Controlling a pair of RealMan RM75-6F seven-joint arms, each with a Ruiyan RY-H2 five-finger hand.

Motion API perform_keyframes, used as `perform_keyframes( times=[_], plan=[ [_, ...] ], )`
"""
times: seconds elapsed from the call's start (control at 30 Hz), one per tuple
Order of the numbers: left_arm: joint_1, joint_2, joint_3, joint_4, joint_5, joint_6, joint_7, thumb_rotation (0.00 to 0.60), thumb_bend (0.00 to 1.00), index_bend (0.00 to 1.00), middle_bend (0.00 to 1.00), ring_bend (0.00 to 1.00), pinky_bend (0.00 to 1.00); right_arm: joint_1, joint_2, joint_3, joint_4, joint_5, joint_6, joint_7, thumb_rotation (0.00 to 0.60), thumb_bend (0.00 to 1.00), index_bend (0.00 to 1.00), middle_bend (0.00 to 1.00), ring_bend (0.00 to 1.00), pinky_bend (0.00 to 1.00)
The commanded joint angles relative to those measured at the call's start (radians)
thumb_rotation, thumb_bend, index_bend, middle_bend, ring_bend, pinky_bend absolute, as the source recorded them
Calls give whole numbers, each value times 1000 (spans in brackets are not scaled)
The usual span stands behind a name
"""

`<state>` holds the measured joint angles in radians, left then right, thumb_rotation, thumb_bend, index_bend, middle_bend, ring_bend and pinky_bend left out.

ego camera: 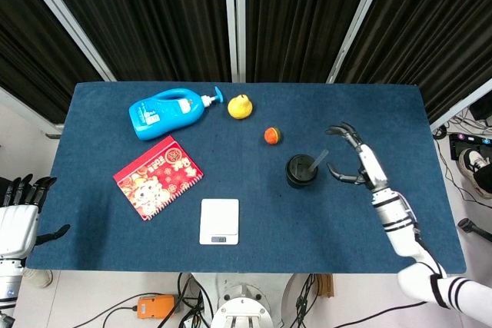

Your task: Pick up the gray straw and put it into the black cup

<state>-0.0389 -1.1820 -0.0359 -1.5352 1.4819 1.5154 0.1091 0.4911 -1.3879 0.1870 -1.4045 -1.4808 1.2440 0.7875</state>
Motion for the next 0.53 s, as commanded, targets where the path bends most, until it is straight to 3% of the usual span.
perform_keyframes(
  times=[0.03,0.17,0.27,0.53],
  plan=[
    [-1,2,-1,-2,0,0,0,600,15,130,136,23,0,-79,141,-26,-83,-12,77,-192,600,523,204,273,75,134],
    [-3,4,-2,-7,2,1,1,600,15,130,136,23,0,-155,283,-79,-180,20,89,-425,600,511,15,187,35,107],
    [-3,3,-2,-11,2,2,3,600,15,129,136,23,0,-221,340,-113,-241,51,127,-547,600,466,0,114,0,53],
    [1,-6,2,-14,7,10,7,600,15,129,136,23,0,-348,352,-175,-256,39,221,-529,600,440,0,87,0,22]
  ],
)
